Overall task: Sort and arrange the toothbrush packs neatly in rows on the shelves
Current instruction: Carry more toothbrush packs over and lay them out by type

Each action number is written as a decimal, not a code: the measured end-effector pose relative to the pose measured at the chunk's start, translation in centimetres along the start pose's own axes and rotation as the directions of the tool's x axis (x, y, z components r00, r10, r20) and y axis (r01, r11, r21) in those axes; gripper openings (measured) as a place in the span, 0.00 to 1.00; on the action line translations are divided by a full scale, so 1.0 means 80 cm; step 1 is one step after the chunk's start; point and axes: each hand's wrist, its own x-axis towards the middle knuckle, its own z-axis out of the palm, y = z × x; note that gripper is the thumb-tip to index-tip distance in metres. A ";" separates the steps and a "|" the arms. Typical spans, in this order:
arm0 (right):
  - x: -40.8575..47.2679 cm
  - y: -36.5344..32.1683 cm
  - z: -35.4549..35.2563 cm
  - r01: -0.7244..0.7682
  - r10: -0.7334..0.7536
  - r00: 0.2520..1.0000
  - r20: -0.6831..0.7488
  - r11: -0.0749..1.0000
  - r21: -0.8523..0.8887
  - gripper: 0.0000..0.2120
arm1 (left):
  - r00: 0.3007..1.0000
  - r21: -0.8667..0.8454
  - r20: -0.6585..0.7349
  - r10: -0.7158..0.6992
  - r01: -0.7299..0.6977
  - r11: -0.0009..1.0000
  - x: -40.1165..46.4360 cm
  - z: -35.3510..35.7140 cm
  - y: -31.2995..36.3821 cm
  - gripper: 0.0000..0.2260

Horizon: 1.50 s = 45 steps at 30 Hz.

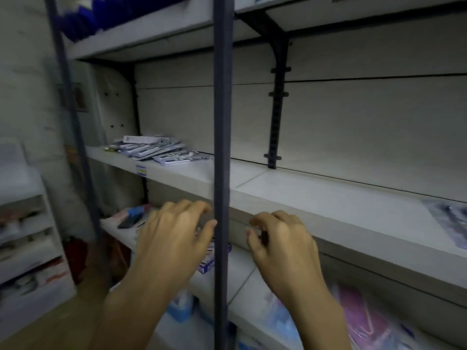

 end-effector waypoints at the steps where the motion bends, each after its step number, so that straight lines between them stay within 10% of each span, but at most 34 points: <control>1: 0.005 -0.013 0.012 0.007 -0.008 1.000 0.015 1.000 0.010 0.10 | 1.000 0.010 -0.013 -0.020 0.020 1.000 -0.001 -0.005 -0.018 0.09; 21: 0.199 -0.172 0.258 0.036 -0.045 0.997 0.056 0.987 0.154 0.11 | 0.992 0.210 -0.053 -0.113 0.121 0.970 0.111 -0.001 -0.343 0.09; 30: 0.288 -0.231 0.377 0.020 -0.037 0.996 0.080 0.980 0.198 0.11 | 0.986 0.202 0.049 -0.160 0.147 0.968 0.184 0.038 -0.482 0.23; 45: 0.396 -0.296 0.519 -0.230 0.232 0.970 -0.075 0.973 0.031 0.08 | 0.997 -0.007 0.059 0.049 -0.048 0.999 0.328 0.106 -0.664 0.09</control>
